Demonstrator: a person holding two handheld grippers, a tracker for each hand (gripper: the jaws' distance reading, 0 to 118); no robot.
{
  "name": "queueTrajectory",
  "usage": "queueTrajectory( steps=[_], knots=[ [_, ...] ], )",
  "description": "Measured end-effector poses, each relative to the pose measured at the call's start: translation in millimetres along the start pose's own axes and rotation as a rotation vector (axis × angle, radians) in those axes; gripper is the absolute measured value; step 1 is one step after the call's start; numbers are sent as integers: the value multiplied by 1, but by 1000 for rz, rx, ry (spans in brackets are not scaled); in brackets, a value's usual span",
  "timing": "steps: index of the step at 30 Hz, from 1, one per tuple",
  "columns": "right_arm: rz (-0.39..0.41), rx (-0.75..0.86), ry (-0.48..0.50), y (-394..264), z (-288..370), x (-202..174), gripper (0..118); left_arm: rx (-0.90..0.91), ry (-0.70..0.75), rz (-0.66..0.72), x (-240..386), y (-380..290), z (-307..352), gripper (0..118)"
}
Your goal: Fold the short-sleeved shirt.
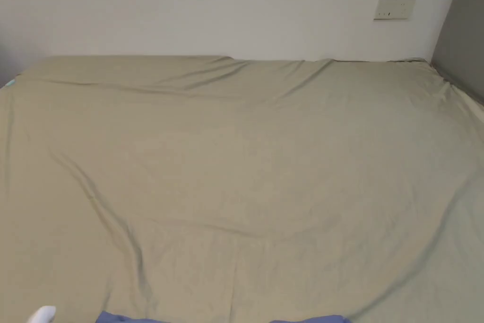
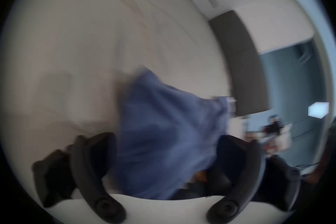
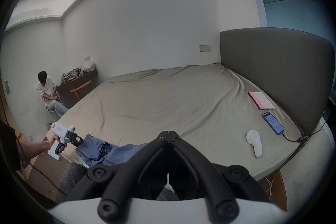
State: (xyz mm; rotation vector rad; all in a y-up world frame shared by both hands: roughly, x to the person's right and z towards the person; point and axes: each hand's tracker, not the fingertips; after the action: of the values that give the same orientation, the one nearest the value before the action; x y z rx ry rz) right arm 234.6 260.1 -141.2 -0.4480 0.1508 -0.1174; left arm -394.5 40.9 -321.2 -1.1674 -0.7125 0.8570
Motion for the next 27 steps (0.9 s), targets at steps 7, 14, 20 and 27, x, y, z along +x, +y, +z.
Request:
queueTrajectory(
  steps=[7,14,20,27],
  knots=[
    [25,-20,44,1,-11,-13,7,105,269,-157,37,-7,-23,12],
    [43,8,92,6,-13,-21,7,189,335,-259,54,-16,31,12],
    [20,32,111,6,-7,-14,7,307,597,-245,75,-10,101,12],
    [-16,43,106,1,2,-1,7,298,1011,-151,154,-6,124,12]
  ],
)
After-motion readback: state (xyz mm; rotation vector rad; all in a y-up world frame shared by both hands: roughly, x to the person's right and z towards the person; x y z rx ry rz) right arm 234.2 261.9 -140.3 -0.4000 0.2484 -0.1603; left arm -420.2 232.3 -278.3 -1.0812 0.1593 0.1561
